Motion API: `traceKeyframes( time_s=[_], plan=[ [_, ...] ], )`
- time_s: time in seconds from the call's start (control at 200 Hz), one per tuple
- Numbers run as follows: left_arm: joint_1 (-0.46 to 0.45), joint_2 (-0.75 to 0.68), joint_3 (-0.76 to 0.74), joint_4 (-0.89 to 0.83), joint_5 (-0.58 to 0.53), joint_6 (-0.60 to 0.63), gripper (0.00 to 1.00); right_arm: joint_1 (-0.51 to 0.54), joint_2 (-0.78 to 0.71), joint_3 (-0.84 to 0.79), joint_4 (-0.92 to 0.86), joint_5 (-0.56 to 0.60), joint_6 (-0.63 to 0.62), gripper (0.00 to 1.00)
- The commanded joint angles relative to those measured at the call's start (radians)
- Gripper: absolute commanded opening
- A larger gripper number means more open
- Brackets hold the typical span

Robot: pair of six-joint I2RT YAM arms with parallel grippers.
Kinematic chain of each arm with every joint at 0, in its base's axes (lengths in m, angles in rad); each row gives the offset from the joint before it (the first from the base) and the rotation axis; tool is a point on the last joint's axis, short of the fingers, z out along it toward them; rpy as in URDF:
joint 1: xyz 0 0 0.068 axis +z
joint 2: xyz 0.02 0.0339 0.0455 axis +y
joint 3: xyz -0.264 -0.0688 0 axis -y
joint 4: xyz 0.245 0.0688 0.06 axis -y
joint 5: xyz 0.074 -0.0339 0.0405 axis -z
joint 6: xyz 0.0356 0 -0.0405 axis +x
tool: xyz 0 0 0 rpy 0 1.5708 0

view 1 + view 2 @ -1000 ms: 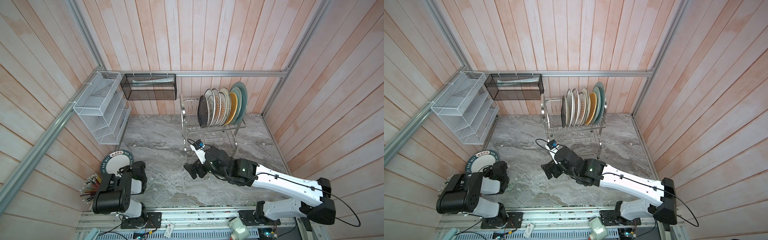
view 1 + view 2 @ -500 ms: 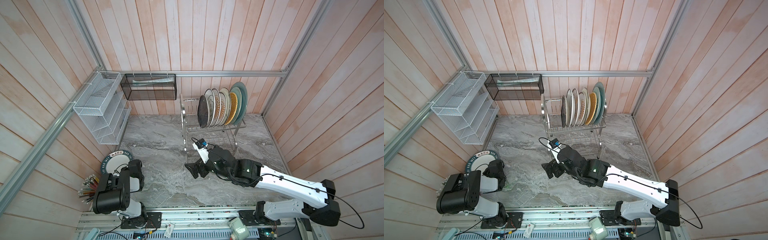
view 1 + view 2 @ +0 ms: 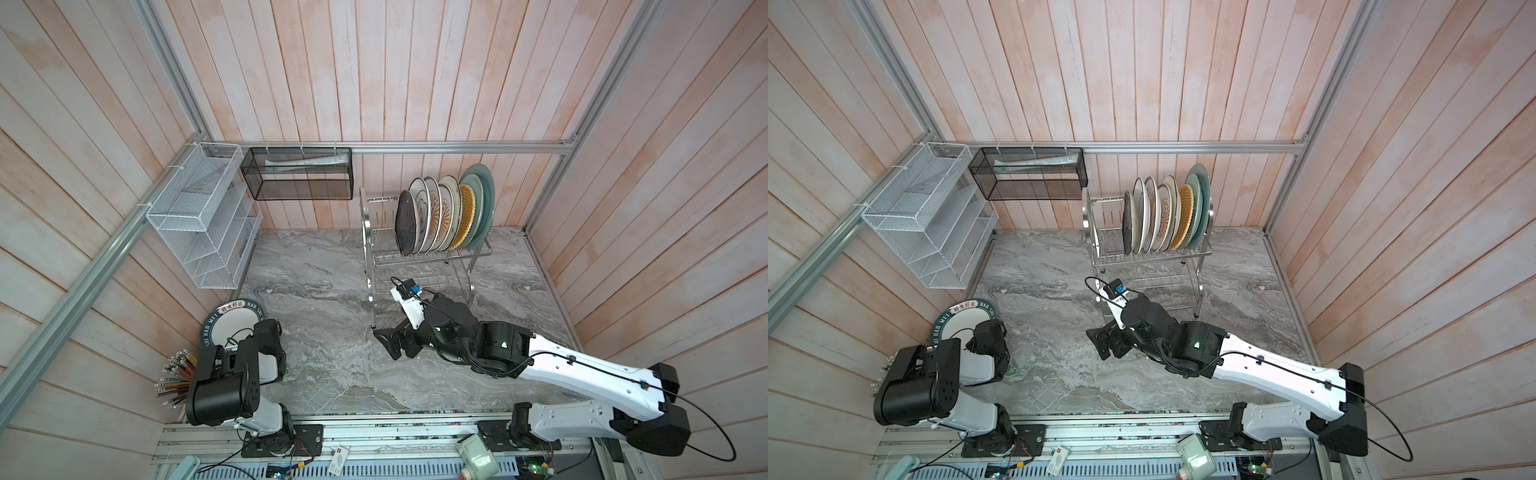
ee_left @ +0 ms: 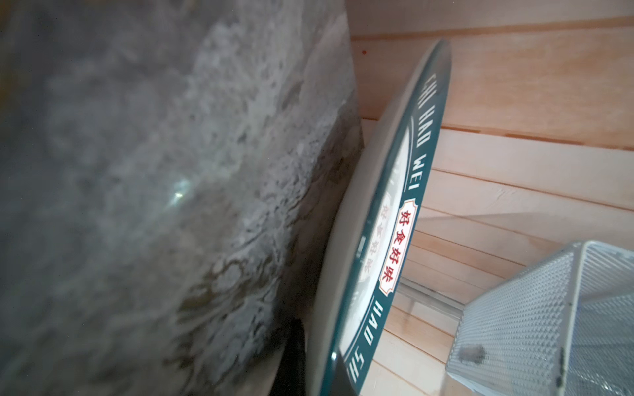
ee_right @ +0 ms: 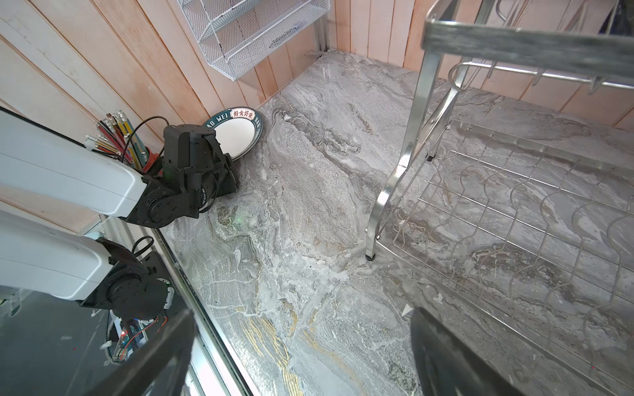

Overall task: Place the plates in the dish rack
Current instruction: 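Grasp the white green-rimmed plate rim with the left gripper and tilt it upright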

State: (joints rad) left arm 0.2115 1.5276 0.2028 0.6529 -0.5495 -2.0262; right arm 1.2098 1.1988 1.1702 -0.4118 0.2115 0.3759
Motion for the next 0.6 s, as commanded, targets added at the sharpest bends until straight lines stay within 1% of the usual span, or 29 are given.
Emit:
traceKeyframes(
  time_s=[0.0, 0.075, 0.135, 0.26, 0.425, 0.515, 0.595],
  plan=[
    [0.007, -0.004, -0.036, -0.062, 0.082, 0.079, 0.00, 0.007, -0.017, -0.018, 0.014, 0.008, 0.015, 0.98],
    [0.004, -0.018, -0.019, -0.079, 0.141, 0.148, 0.00, 0.007, -0.014, -0.017, 0.016, 0.012, 0.011, 0.98],
    [-0.023, -0.016, -0.014, -0.077, 0.149, 0.167, 0.00, 0.007, -0.012, -0.014, 0.015, 0.016, 0.006, 0.98],
    [-0.085, 0.001, -0.016, -0.032, 0.167, 0.207, 0.00, 0.007, -0.017, -0.017, 0.018, 0.026, 0.001, 0.98],
    [-0.149, 0.012, -0.025, 0.028, 0.262, 0.314, 0.00, 0.005, -0.043, -0.039, 0.022, 0.032, 0.010, 0.98],
    [-0.188, 0.003, -0.053, 0.070, 0.297, 0.343, 0.00, -0.003, -0.068, -0.057, 0.029, 0.032, 0.015, 0.98],
    [-0.195, -0.009, -0.089, 0.136, 0.359, 0.392, 0.00, -0.016, -0.085, -0.068, 0.034, 0.021, 0.021, 0.98]
  ],
)
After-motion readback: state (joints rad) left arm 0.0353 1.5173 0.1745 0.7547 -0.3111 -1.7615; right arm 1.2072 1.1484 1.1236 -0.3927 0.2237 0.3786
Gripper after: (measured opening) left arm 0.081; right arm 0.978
